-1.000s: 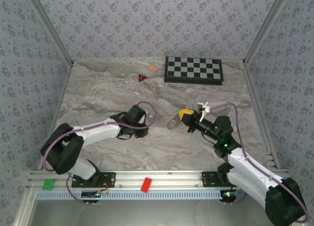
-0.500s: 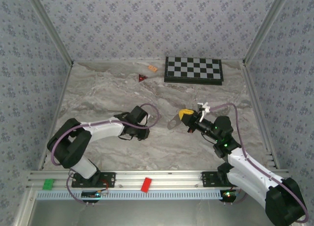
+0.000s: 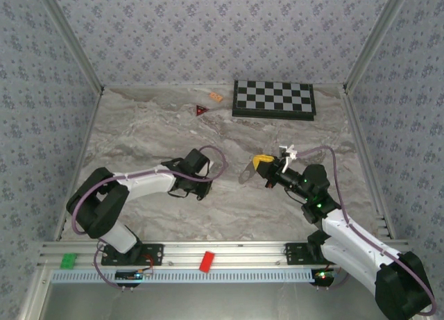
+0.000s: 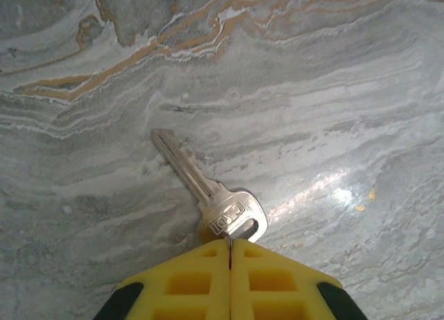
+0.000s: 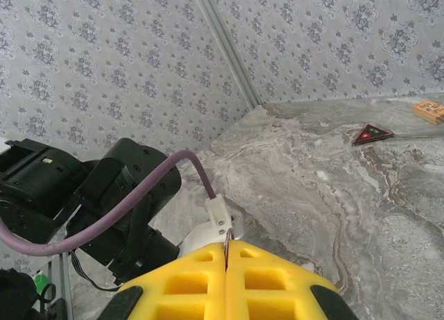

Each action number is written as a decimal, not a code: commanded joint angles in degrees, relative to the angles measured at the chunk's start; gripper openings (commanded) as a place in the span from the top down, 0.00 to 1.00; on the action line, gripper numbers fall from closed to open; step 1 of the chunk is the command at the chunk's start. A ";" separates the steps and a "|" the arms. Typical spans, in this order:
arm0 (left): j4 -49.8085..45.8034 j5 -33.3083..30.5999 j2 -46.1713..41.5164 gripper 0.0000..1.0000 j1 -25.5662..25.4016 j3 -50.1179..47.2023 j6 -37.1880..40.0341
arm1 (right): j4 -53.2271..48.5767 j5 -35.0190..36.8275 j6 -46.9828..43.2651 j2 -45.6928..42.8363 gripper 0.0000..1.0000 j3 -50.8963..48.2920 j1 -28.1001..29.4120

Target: Put the keys on the keyring

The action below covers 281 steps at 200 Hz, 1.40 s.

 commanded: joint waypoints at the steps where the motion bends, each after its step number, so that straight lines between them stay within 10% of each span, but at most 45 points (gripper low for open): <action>1: -2.91 -1.20 -2.83 0.95 -0.31 2.04 0.38 | 1.26 0.11 -0.88 -0.32 1.00 0.41 0.29; 281: -5.34 -6.87 -0.59 0.96 -3.07 5.54 2.32 | 1.92 -0.08 -0.87 0.53 1.00 0.31 0.80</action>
